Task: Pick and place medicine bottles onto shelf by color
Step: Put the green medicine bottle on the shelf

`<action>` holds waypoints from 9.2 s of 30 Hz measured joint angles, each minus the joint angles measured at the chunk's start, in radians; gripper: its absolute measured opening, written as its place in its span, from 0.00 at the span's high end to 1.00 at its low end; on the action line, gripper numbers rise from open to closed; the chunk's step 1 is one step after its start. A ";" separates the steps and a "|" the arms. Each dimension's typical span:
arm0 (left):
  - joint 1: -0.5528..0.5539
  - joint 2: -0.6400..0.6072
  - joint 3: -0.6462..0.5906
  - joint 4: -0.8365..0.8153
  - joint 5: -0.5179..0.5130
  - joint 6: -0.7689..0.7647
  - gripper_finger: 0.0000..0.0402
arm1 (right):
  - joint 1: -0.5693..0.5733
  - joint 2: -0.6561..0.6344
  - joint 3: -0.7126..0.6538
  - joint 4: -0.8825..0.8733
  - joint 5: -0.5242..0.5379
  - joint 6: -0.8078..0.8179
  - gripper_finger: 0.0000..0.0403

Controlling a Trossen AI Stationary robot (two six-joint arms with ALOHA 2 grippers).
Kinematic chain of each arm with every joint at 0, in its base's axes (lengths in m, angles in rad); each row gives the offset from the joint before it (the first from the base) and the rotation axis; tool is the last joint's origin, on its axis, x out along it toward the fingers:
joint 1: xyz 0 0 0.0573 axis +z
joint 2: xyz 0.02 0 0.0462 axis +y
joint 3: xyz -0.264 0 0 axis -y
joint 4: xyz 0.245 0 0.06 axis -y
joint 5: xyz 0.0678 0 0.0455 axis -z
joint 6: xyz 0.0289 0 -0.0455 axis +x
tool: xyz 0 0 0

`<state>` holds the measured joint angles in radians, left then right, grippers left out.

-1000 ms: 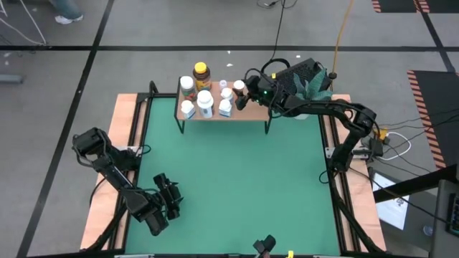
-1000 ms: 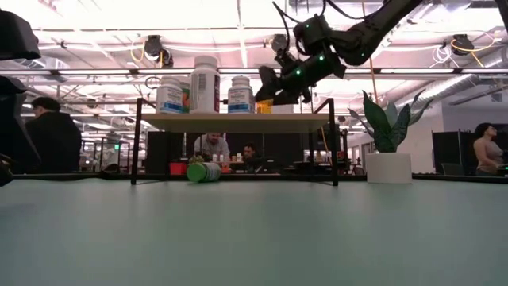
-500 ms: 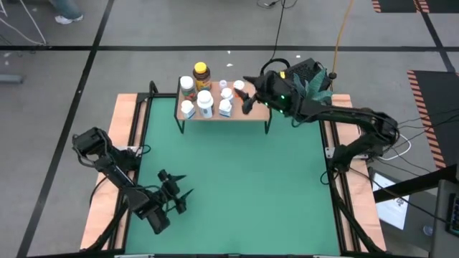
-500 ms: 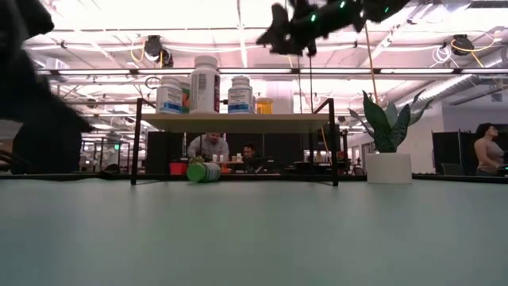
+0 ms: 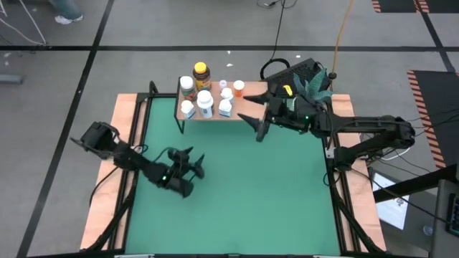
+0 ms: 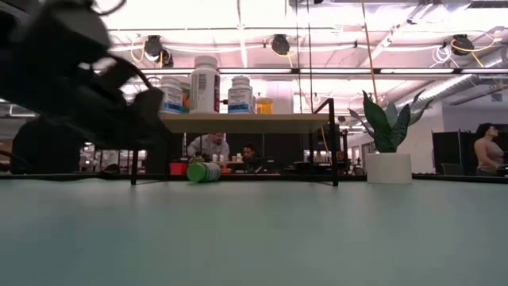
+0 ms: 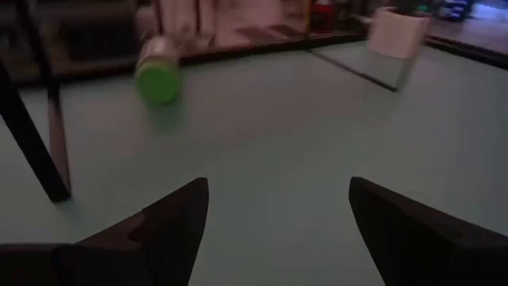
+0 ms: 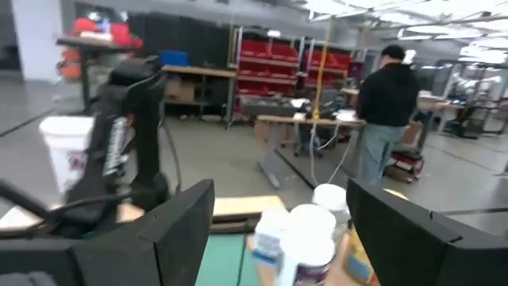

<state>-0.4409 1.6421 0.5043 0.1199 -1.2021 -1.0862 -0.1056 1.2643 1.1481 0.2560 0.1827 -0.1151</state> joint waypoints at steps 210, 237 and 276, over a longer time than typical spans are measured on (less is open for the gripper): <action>0.296 -0.582 0.188 -0.045 0.482 0.821 0.99 | 0.010 -0.318 -0.302 -0.064 0.550 -0.664 0.30; 1.625 -0.304 0.593 -0.031 1.504 0.825 1.00 | 0.010 -0.320 -0.302 -0.066 0.550 -0.606 0.30; 1.648 0.557 1.404 -0.557 1.912 0.734 1.00 | 0.011 -0.320 -0.302 -0.137 0.549 -0.525 0.30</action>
<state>1.2068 2.1987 1.9087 -0.4366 0.7103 -0.3527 -0.0944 0.9443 0.8460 0.1189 0.7319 -0.6399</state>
